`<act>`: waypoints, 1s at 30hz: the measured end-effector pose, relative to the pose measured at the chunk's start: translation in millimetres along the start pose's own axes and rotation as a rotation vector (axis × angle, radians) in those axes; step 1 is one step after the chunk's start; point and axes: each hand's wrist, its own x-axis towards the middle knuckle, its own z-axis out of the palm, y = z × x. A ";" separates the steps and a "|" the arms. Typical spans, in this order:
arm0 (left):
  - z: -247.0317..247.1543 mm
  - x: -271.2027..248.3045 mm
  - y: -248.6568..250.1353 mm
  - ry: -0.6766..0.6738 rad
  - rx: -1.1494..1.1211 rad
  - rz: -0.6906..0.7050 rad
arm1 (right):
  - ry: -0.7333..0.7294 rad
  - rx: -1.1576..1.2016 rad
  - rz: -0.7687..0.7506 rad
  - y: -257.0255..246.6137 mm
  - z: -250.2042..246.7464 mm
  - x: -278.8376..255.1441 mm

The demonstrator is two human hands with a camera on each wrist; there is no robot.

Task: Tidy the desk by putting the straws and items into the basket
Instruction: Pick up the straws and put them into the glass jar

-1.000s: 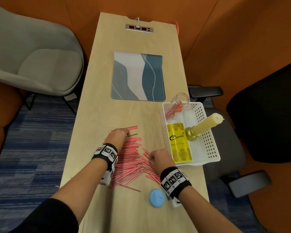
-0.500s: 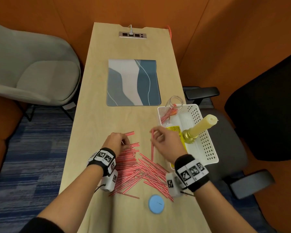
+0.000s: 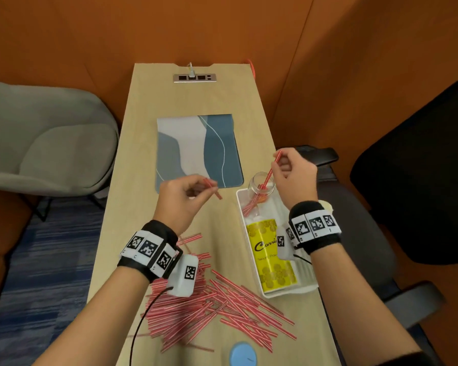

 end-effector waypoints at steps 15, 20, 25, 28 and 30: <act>84.8 77.0 17.0 -0.294 0.180 0.079 | -0.579 -0.016 0.169 34.1 30.5 -147.7; 64.1 36.8 -25.5 -0.225 0.206 -0.023 | -0.850 -0.277 0.156 42.1 68.3 -197.5; 27.5 -36.6 -87.3 -0.282 0.438 -0.360 | -0.896 -0.569 0.077 49.6 92.8 -219.4; 12.7 -80.8 -112.2 -0.459 0.603 -0.493 | -0.901 -0.630 0.106 50.7 97.5 -223.9; 9.0 -104.3 -124.0 -0.514 0.658 -0.516 | -0.900 -0.645 0.127 48.8 96.9 -225.7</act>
